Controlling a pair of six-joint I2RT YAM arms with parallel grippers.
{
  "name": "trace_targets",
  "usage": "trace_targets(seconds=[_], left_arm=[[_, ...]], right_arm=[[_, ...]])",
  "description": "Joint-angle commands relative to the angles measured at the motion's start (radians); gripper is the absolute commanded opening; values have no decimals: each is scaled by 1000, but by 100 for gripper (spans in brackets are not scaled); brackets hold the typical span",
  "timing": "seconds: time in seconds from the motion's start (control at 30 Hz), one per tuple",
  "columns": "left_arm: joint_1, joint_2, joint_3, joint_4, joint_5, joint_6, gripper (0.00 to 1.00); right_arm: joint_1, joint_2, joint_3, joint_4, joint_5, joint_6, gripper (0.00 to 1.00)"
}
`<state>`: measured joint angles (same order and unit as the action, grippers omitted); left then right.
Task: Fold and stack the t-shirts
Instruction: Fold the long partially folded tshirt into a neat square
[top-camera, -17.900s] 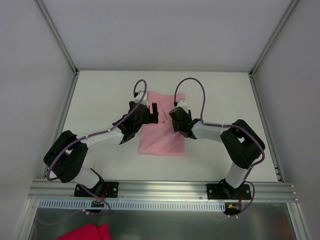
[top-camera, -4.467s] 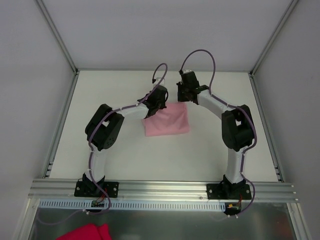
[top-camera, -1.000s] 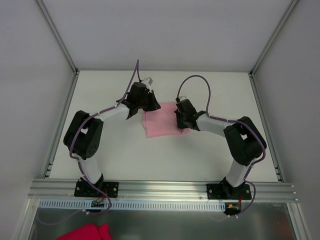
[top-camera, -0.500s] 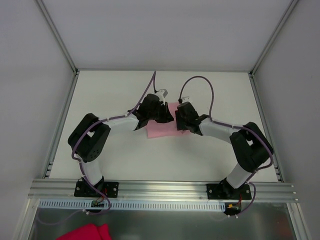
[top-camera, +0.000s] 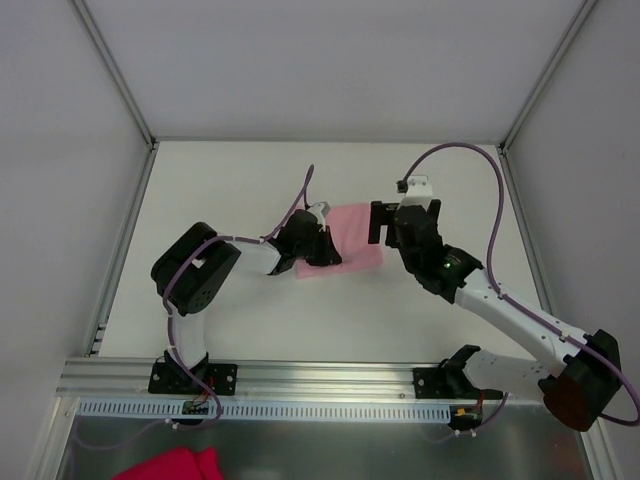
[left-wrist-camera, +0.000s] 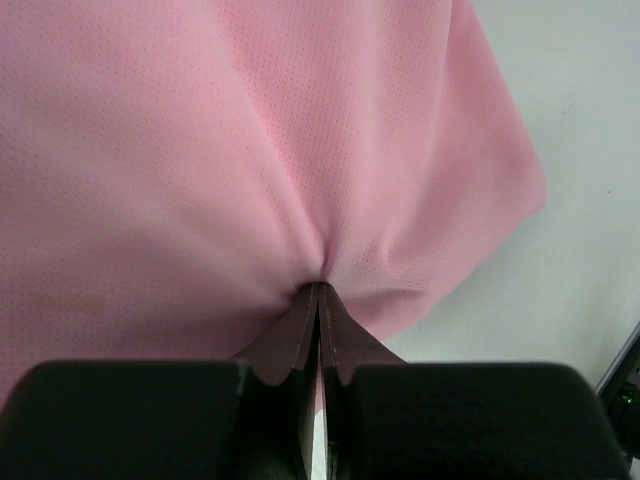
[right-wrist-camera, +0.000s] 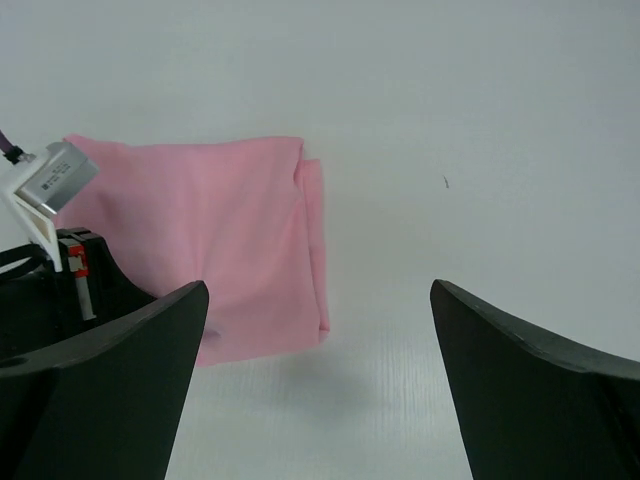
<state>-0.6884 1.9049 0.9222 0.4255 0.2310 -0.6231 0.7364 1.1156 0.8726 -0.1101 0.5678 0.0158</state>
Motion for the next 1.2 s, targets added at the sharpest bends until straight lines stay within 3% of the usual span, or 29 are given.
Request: trace_targets(seconds=[0.0, 0.07, 0.13, 0.17, 0.2, 0.27, 0.33, 0.43, 0.67, 0.8, 0.9, 1.17], left_arm=[[-14, 19, 0, 33, -13, 5, 0], [-14, -13, 18, -3, -45, 17, 0], [-14, -52, 38, -37, -64, 40, 8], [-14, -69, 44, -51, -80, 49, 18], [-14, -85, 53, -82, -93, 69, 47], [-14, -147, 95, -125, -119, 100, 71], [-14, -214, 144, -197, -171, 121, 87], [-14, -326, 178, -277, -254, 158, 95], [30, -573, 93, -327, -368, 178, 99], [180, -710, -54, -286, -323, 129, 99], [245, -754, -109, -269, -265, 120, 99], [344, -849, -241, -266, -283, 119, 99]], right_arm=[[-2, -13, 3, -85, 93, 3, 100], [-2, -8, -1, -92, 104, 4, 100], [0, -13, -15, -85, 122, 3, 100], [0, -19, -20, -85, 127, 0, 100], [0, -25, -24, -74, 127, -5, 100], [-2, -48, -34, -68, 129, -7, 100], [0, -68, -46, -62, 132, -8, 100], [-2, -109, -63, -43, 135, -36, 100], [-48, -77, -69, 1, 86, -25, 100], [-172, -54, -78, 13, -48, 29, 100], [-189, -45, -72, 12, -57, 24, 100], [-224, -30, -78, 9, -74, 24, 100]])
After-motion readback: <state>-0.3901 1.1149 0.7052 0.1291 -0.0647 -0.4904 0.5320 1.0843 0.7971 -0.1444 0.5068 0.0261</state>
